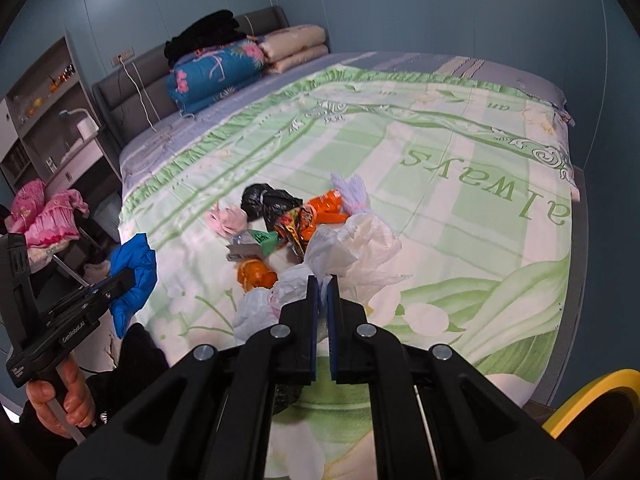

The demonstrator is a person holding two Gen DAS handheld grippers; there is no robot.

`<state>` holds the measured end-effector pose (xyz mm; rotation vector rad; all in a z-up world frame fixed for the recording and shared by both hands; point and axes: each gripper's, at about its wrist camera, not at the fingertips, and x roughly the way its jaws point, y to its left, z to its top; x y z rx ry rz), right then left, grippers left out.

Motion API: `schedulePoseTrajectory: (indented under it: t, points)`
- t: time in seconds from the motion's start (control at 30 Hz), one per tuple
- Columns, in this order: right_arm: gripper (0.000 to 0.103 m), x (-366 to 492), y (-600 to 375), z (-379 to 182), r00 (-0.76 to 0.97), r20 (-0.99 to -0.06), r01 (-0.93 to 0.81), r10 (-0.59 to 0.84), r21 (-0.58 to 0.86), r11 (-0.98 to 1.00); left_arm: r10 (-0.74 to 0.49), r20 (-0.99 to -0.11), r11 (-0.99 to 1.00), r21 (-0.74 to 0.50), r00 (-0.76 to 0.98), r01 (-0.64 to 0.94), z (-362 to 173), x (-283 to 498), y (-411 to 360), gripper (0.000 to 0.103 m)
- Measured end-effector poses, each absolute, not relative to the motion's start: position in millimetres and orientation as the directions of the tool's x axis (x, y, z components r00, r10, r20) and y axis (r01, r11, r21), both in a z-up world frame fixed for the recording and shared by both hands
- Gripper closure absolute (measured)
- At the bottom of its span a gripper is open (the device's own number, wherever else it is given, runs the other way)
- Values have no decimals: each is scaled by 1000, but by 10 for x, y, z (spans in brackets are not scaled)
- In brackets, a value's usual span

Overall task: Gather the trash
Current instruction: 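Grasp the blue cloth with left tool while right tool grasps white tissue, then carry the blue cloth and white tissue over the bin with both tools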

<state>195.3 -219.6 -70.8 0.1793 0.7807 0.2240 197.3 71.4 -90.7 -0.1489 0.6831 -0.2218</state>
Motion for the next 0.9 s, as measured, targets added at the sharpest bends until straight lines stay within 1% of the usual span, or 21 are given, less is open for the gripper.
schedulePoseTrajectory:
  t: [0.13, 0.23, 0.5, 0.9]
  points:
    - [99, 1729, -2248, -523, 719, -639, -141, 275, 253, 957, -221, -562, 973, -176, 797, 146, -684, 1828, 666, 92]
    - [99, 1563, -2299, -381, 742, -611, -146, 276, 255, 956, -225, -532, 973, -172, 816, 156, -527, 1733, 622, 92]
    - [99, 1133, -2524, -23, 806, -532, -138, 260, 257, 956, -269, -459, 962, -162, 847, 218, -134, 1475, 369, 92]
    - [99, 623, -3049, 273, 874, -448, -65, 189, 278, 959, -320, -366, 947, -112, 874, 301, 311, 1131, -94, 92]
